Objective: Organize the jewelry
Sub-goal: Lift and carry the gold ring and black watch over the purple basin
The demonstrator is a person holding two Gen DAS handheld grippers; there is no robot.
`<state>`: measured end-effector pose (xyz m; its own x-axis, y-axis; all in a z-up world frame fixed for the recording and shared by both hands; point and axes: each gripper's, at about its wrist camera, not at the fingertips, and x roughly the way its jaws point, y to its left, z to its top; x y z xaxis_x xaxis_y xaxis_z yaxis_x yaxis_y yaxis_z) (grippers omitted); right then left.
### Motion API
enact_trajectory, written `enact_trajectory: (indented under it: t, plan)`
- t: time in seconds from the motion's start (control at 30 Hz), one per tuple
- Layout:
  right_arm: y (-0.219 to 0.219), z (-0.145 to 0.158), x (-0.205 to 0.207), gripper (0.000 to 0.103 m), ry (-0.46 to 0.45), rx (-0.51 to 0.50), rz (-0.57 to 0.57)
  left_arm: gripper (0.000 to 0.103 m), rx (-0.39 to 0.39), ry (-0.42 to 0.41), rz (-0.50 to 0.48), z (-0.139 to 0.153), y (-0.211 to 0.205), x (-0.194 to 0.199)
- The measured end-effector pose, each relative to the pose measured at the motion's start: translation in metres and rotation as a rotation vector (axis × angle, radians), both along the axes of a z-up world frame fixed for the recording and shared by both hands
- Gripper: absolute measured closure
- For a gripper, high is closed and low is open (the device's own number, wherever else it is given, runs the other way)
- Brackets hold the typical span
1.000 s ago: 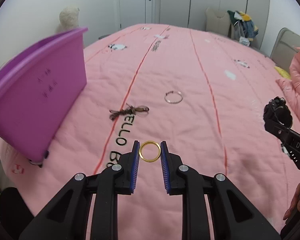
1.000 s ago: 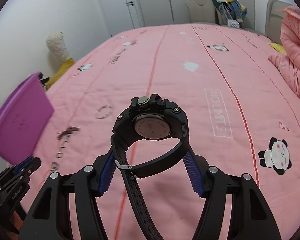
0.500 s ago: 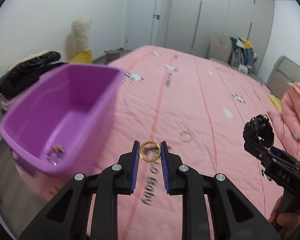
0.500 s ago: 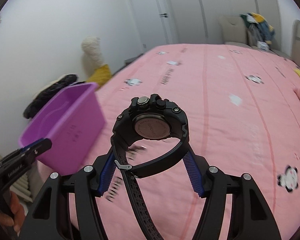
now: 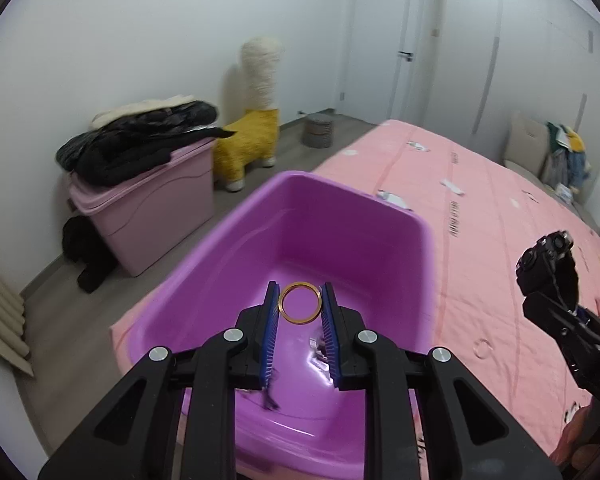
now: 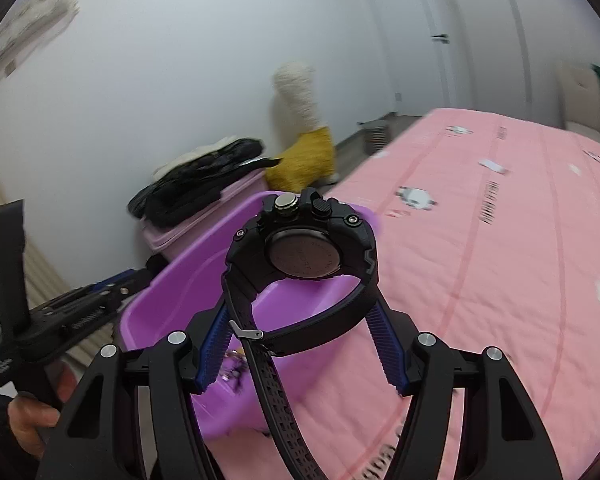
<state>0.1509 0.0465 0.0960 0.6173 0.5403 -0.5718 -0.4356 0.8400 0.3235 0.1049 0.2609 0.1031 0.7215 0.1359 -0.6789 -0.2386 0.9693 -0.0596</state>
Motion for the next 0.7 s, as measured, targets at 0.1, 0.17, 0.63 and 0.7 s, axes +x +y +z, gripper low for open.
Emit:
enact_trajectory:
  t: [0.1,0.17,0.63,0.7]
  plan:
    - [0.033,0.004,0.021,0.042,0.004,-0.016,0.057,0.082,-0.003,0.020,0.037,-0.008,0.020,0.010]
    - [0.055,0.004,0.032,0.042,0.010,-0.035,0.084,0.082,-0.010,0.038,0.056,-0.014,0.030,0.018]
    - [0.153,-0.061,0.117,0.042,0.232,-0.244,0.189,0.082,-0.103,0.276,0.121,-0.079,0.065,0.067]
    - [0.162,-0.072,0.125,0.042,0.289,-0.262,0.192,0.082,-0.118,0.309,0.128,-0.085,0.068,0.072]
